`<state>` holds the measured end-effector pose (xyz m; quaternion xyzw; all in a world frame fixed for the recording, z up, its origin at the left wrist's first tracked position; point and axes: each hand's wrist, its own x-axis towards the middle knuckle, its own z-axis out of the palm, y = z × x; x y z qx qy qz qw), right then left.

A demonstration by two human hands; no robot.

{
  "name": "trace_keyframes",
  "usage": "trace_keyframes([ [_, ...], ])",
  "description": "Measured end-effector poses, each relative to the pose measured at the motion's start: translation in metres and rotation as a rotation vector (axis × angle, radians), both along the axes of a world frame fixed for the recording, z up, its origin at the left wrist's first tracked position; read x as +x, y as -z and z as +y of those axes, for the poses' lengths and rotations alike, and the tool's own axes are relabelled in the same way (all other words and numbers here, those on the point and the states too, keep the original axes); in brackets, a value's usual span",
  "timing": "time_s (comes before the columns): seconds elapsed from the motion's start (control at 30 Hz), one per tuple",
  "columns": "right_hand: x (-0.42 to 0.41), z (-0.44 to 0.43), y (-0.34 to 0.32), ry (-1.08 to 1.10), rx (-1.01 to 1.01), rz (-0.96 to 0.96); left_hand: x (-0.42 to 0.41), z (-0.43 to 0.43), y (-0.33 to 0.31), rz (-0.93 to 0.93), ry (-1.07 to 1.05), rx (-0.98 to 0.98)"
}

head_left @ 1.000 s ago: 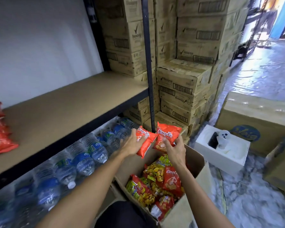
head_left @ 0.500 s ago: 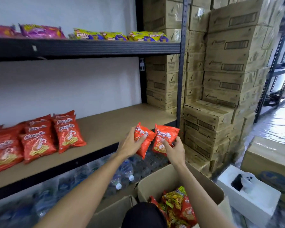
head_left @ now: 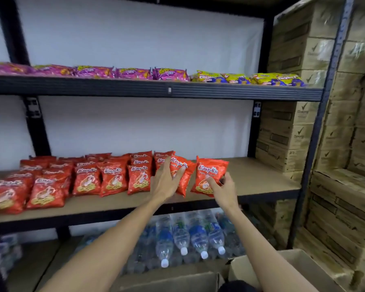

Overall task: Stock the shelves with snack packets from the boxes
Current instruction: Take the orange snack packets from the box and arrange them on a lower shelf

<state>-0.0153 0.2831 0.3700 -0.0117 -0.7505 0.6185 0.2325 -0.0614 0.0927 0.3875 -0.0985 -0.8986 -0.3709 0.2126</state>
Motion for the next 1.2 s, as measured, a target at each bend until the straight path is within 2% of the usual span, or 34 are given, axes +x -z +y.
trace_keyframes([
  [0.23, -0.037, -0.086, -0.009, -0.11, 0.04, -0.018, -0.004, -0.09, -0.011, 0.018, -0.208, 0.024],
  [0.6, -0.068, -0.199, 0.005, -0.221, 0.167, -0.053, -0.008, -0.216, 0.017, 0.007, -0.503, 0.09],
  [0.8, -0.089, -0.238, 0.024, -0.247, 0.135, -0.097, -0.015, -0.257, 0.037, 0.007, -0.759, -0.047],
  [1.0, -0.101, -0.259, 0.024, -0.247, 0.089, -0.094, -0.024, -0.263, 0.049, -0.01, -0.799, -0.142],
  [1.2, -0.108, -0.27, 0.03, -0.277, 0.137, -0.093, -0.039, -0.261, 0.061, 0.042, -0.8, -0.214],
])
